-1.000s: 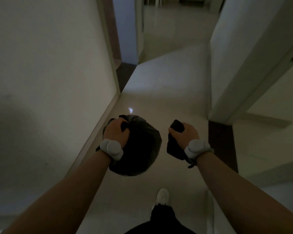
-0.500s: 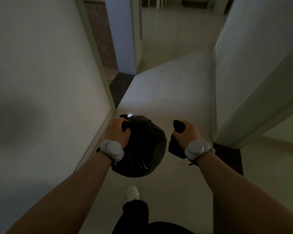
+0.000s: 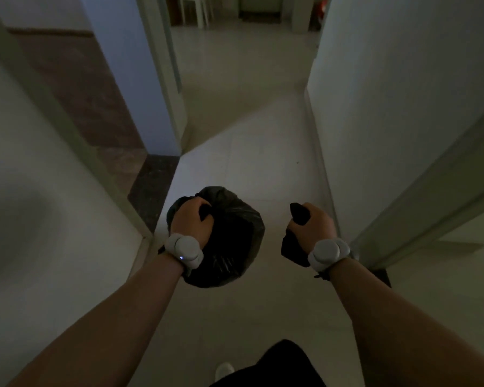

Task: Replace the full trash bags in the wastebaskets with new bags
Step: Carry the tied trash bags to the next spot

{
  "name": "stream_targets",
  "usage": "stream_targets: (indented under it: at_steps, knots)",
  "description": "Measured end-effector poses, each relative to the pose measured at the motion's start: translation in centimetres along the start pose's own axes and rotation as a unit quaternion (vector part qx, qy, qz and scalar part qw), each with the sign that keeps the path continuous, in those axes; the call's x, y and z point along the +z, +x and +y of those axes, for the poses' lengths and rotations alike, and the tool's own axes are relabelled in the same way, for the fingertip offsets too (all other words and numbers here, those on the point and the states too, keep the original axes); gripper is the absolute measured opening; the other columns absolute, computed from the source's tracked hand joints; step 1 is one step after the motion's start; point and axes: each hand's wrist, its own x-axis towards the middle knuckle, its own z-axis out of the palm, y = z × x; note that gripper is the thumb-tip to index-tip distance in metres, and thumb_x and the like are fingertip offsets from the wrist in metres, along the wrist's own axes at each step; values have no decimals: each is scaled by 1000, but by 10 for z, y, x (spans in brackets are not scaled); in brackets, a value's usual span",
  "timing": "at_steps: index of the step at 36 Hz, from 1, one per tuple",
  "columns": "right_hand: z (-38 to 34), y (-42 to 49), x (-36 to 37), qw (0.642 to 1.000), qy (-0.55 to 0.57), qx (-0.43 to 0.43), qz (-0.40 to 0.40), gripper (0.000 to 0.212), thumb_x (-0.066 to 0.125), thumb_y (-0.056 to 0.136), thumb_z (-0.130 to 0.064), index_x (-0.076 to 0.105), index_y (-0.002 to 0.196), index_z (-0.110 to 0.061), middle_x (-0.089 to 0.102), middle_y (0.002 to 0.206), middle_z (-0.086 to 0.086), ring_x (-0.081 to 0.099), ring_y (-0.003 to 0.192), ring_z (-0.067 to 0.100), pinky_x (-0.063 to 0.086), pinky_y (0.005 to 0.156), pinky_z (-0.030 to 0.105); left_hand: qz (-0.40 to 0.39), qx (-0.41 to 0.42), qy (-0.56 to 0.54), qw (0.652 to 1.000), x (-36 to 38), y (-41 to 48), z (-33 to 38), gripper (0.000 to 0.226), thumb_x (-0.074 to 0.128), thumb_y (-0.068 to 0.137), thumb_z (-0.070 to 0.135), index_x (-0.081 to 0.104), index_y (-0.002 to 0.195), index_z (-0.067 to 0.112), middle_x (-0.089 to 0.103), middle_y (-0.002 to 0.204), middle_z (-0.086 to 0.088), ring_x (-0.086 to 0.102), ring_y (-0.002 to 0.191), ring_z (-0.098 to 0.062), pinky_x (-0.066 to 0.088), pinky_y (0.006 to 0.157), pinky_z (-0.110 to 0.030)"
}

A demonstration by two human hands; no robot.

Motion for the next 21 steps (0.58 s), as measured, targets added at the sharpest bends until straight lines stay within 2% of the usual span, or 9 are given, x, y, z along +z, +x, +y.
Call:
stream_targets:
  at_steps: [4,8,10,12,16,19,21]
  knots:
    - [15,77,-6,998,28,47,18,36,59,81,-12,32,59,-20,39,58,3,41,55,21,38,56,34,-9,16,1,1000,30,80,14,12,55,87,11,60,97,6,61,95,-12,49,78,-20,36,72,-28]
    - [19,134,-9,998,11,49,23,28,61,79,-12,40,61,-16,48,60,7,48,57,24,41,58,34,-12,11,14,1000,44,133,24,16,54,87,11,60,101,7,61,101,-14,57,92,-32,40,77,-32]
    - [21,189,-17,998,12,51,23,18,61,80,-14,50,68,-8,57,68,14,56,64,29,48,61,36,-4,8,10,1000,60,183,38,17,54,88,10,60,102,5,61,101,-15,57,92,-32,38,74,-29]
    - [16,220,-22,999,3,49,17,16,60,81,-15,53,72,-5,61,75,18,60,70,33,52,65,38,-2,-1,14,1000,64,206,51,16,52,88,10,61,101,4,61,100,-16,57,91,-32,34,72,-28]
    - [10,317,-35,999,-22,31,6,16,58,82,-16,52,74,-3,60,76,17,58,70,30,48,65,34,7,-3,30,1000,84,284,80,17,50,90,12,60,101,3,61,101,-15,56,91,-30,33,72,-27]
    - [2,365,-33,999,-43,13,-4,23,56,83,-15,43,64,-11,51,66,8,51,64,24,39,58,29,8,-15,39,999,90,317,88,18,49,91,10,60,103,2,61,102,-17,55,93,-33,36,74,-29]
    - [-1,399,-25,999,-38,11,-18,23,56,82,-15,43,63,-11,49,63,6,51,62,24,37,57,27,9,-25,30,999,93,343,85,17,50,90,9,61,102,4,60,102,-17,56,91,-33,36,74,-29]
